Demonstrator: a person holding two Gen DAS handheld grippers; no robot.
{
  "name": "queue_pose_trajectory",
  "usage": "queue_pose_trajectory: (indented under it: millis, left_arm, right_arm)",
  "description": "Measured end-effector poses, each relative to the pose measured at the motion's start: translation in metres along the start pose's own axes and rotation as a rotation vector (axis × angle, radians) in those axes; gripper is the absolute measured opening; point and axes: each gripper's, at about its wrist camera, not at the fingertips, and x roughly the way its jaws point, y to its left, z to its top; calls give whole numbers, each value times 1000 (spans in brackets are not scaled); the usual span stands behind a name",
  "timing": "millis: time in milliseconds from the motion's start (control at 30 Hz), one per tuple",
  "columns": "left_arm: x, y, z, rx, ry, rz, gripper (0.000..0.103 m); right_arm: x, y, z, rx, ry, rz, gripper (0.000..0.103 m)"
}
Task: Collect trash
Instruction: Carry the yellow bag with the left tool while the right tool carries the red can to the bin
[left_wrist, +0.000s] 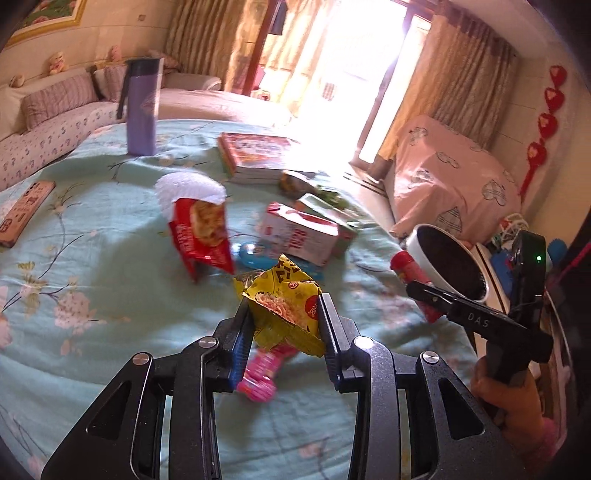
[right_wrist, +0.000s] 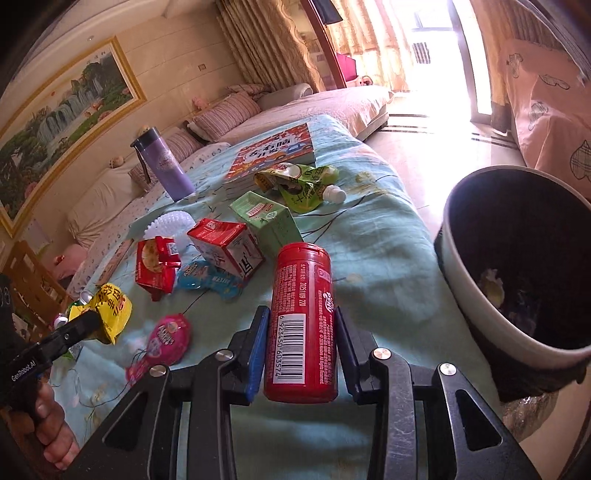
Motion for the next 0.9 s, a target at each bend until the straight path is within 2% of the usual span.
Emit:
queue_pose_trajectory:
  millis: [367,900]
  left_arm:
    - [14,-56,-13,76,41,-69,32]
    - [50,-139,1,200,70,-158,32]
  right_arm:
    - [-36,-20,-14,36,-49,-18,35]
    - [-80,-74,-14,129,-145,-61,35]
